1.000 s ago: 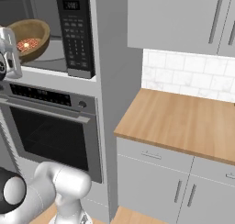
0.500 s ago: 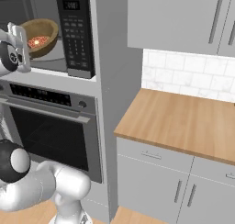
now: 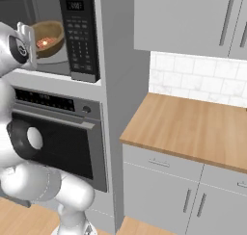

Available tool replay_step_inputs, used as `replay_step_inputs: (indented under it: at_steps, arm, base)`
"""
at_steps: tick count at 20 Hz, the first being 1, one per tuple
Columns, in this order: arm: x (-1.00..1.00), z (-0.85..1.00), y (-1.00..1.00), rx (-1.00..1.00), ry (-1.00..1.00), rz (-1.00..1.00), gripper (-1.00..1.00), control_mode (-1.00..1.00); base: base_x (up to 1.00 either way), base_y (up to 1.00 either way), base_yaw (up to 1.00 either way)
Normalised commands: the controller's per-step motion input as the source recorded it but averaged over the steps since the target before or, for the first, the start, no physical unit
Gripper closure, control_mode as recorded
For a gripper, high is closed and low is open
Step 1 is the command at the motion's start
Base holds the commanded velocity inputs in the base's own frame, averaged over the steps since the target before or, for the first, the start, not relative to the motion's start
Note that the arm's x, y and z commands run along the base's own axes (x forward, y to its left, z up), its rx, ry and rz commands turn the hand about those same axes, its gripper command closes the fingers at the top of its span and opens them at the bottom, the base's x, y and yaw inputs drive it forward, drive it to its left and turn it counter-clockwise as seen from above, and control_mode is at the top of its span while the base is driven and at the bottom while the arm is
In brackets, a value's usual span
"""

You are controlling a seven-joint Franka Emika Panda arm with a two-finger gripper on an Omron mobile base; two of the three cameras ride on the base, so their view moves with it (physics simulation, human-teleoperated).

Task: Open the microwave, place the bowl with waffle inside the microwave, then close the microwave door and turn it on.

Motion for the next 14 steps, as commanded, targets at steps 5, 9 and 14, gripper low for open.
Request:
replay_step_inputs:
  at_steps: [5, 9, 14]
  arm:
    - [0.50, -0.11, 0.15, 0.00, 0.10, -0.11, 1.00, -1.00]
    - [0.50, -0.26, 0.06, -0.02, 0.13, -0.13, 1.00, -1.00]
    - [0.46, -0.32, 0.06, -0.02, 0.10, -0.12, 1.00, -1.00]
  base:
    - [0.00, 0.00, 0.00]
    - [0.00, 0.00, 0.00]
    - [0.00, 0.00, 0.00]
